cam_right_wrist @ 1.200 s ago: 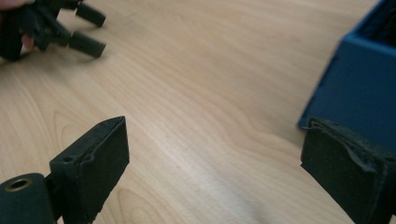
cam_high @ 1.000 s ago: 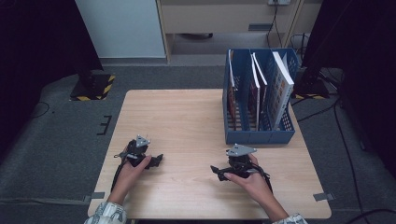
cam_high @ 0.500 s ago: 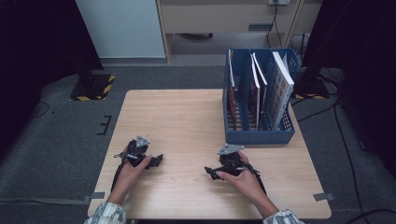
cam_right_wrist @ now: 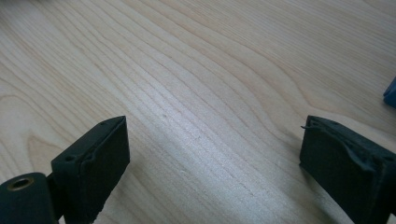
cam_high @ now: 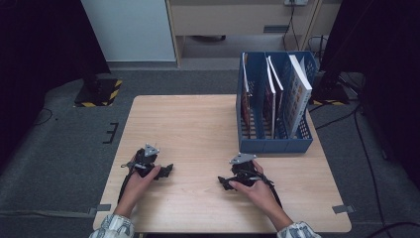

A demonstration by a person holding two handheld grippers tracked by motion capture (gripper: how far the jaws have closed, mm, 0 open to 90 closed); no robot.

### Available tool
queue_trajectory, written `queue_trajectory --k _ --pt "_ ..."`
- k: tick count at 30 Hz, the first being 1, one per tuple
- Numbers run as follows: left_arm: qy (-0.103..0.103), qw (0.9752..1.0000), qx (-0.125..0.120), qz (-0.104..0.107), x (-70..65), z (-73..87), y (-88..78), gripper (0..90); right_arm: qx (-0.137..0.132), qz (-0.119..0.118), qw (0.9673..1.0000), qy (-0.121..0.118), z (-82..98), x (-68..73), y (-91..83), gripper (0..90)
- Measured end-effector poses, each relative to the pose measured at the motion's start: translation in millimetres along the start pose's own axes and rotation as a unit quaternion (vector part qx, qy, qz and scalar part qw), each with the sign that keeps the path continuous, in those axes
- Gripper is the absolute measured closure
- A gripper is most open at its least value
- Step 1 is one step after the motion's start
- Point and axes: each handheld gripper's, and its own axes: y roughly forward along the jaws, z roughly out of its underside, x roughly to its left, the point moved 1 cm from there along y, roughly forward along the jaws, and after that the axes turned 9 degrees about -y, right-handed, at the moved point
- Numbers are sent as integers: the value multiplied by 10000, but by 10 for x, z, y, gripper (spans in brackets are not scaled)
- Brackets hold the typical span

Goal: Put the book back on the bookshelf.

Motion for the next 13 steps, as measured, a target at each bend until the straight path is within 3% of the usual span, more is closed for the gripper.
queue_trajectory --k 6,13 --pt "9 10000 19 19 -2 -5 6 9 81 175 9995 -233 -2 36 24 77" --pt "10 10000 24 -1 -6 -6 7 8 127 153 9995 -231 -4 36 23 70"
